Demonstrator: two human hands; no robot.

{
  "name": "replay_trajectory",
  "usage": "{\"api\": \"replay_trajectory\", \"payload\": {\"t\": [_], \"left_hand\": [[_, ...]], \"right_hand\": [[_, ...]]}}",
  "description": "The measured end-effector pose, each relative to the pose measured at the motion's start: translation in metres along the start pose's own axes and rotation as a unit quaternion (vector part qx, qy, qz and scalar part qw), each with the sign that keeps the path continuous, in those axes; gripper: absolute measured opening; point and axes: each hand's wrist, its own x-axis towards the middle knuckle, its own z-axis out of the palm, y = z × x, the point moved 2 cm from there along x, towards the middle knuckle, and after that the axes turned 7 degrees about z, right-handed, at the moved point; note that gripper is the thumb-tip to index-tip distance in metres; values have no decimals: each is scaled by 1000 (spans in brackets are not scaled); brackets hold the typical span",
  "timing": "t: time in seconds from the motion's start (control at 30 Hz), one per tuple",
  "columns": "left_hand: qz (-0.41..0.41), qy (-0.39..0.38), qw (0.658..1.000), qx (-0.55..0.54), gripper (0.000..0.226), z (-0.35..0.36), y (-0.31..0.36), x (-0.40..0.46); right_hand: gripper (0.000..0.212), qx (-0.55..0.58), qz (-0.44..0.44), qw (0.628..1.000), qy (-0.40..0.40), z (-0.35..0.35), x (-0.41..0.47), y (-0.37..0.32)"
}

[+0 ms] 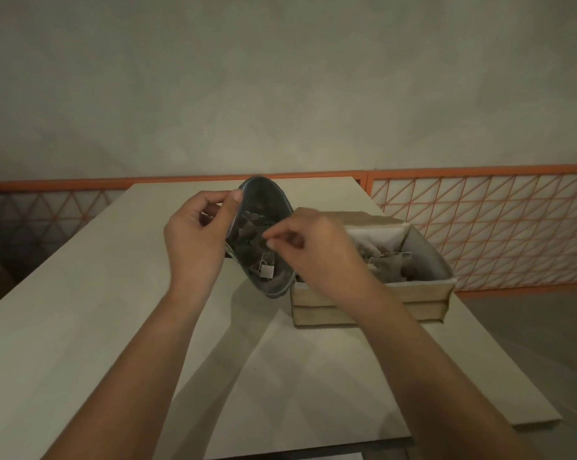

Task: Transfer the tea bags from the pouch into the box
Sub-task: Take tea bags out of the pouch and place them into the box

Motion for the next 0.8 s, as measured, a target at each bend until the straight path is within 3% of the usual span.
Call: {"api": "replay_trajectory", "payload": {"t": [0.2, 0.33, 0.53, 0.63, 0.8], "left_hand": [[17, -12, 1000, 3, 8, -6, -2, -1], [25, -13, 1000, 0, 8, -10, -2, -2], [27, -11, 1000, 2, 6, -9, -1, -4], [29, -14, 999, 6, 7, -10, -1, -6], [25, -19, 999, 17, 6, -12, -2, -7]], "right_hand": [[34, -193, 28, 967, -165, 46, 26, -4], [46, -300, -17, 946, -124, 49, 23, -6], [45, -402, -50, 905, -126, 50, 27, -3], [42, -354, -51, 927, -112, 51, 28, 3], [4, -118, 39, 985, -123, 29, 26, 10]]}}
